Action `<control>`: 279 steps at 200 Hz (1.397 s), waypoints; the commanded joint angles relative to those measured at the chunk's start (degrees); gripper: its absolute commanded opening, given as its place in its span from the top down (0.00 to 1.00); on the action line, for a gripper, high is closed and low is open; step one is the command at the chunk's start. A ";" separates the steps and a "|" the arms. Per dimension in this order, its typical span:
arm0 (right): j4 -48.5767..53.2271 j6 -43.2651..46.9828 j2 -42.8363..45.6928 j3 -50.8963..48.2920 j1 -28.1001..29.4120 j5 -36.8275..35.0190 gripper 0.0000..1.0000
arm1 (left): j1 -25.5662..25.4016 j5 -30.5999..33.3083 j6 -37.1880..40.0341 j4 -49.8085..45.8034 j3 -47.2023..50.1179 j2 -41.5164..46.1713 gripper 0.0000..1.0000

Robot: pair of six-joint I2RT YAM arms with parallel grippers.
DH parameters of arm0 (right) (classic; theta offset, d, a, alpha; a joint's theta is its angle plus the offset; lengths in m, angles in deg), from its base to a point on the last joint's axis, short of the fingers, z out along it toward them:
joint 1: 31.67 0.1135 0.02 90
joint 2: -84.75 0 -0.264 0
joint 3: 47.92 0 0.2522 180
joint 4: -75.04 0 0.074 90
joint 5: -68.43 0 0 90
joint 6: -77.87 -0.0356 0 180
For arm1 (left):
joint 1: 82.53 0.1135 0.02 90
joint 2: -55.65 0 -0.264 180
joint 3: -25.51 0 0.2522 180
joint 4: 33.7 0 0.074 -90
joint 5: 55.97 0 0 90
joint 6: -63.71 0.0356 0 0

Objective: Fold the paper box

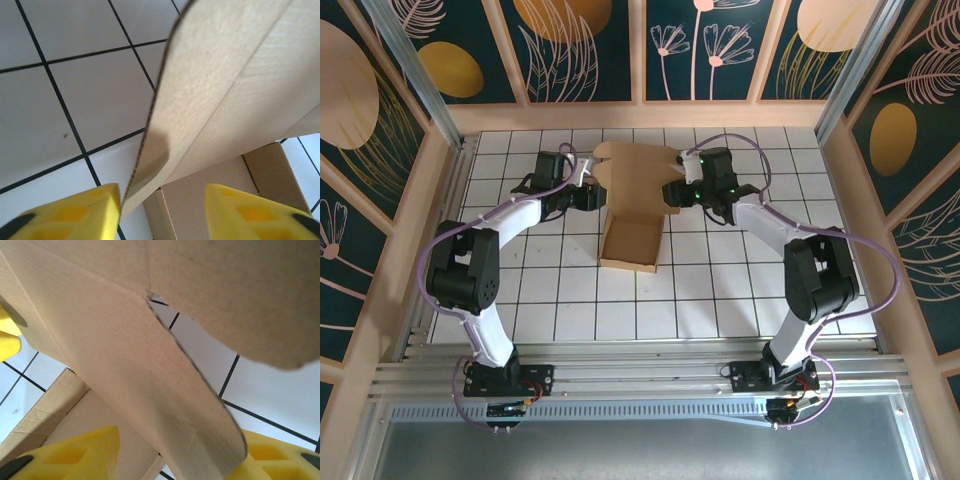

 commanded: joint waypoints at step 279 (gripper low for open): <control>-9.11 -10.83 1.31 -11.58 9.93 -26.02 0.95 | -13.72 9.25 -3.16 21.80 15.71 9.35 1.00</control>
